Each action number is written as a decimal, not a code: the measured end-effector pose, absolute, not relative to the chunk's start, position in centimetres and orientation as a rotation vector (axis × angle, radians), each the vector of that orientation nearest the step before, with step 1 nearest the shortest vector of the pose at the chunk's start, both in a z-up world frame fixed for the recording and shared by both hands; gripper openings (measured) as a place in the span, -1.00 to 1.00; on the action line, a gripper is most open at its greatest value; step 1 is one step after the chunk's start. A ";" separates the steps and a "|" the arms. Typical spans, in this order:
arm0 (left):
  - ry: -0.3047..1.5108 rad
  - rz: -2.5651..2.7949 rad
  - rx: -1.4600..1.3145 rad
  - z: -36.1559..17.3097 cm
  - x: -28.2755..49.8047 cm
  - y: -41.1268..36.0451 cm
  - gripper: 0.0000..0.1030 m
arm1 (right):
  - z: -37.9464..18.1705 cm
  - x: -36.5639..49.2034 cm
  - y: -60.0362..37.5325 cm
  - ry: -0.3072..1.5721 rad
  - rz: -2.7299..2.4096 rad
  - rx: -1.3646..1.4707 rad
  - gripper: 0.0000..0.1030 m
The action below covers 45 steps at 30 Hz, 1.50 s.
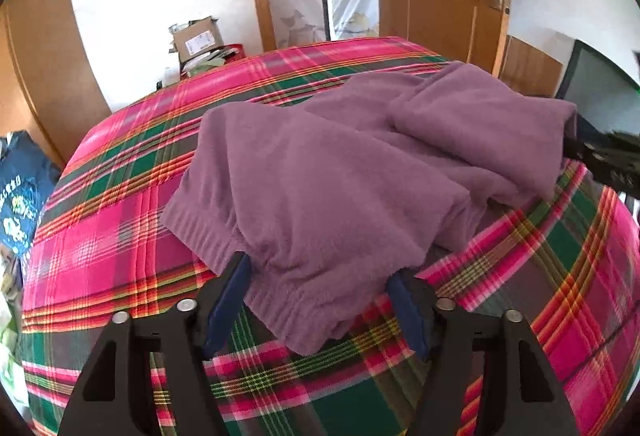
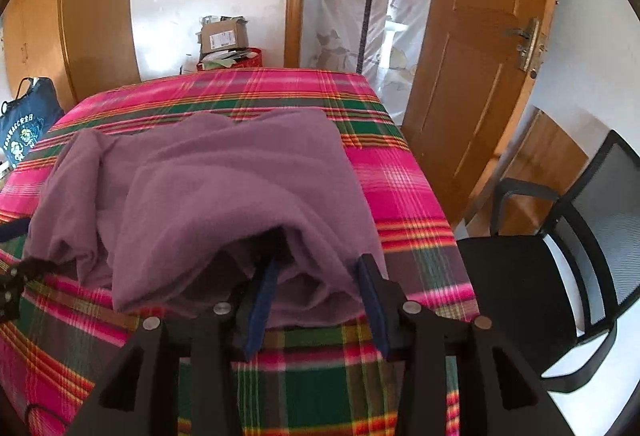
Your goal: Fold clothes
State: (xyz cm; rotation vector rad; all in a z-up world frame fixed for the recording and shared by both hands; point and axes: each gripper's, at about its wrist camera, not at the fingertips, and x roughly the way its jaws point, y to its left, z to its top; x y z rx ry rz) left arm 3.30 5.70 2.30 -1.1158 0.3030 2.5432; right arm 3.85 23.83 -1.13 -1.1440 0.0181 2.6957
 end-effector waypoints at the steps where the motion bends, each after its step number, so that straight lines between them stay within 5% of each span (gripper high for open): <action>1: 0.277 2.549 -1.120 2.4 3.3 5.4 0.09 | -1.0 4.2 23.8 0.036 2.704 -1.136 -0.17; 5: 0.201 2.551 -1.111 3.0 3.1 4.4 -0.11 | -1.2 4.9 23.6 0.035 2.754 -1.131 -0.17; 9: 0.204 2.560 -1.110 2.9 3.2 4.2 -0.11 | -1.8 4.2 23.3 -0.052 2.708 -1.133 -0.17; 18: 0.245 2.579 -1.110 2.7 1.5 5.4 -0.15 | -3.2 2.0 24.9 0.128 2.693 -1.206 -0.14; 22: 0.199 2.583 -1.077 3.7 1.7 4.6 -0.60 | -2.8 1.6 26.0 0.288 2.667 -1.180 -0.66; 24: 0.195 2.611 -1.047 4.4 2.1 4.0 -0.74 | -2.4 1.9 26.2 0.347 2.694 -1.164 -0.71; 45: 0.052 2.891 -0.946 10.9 14.6 -9.8 -0.80 | 4.6 13.2 24.7 0.544 2.902 -1.018 -0.85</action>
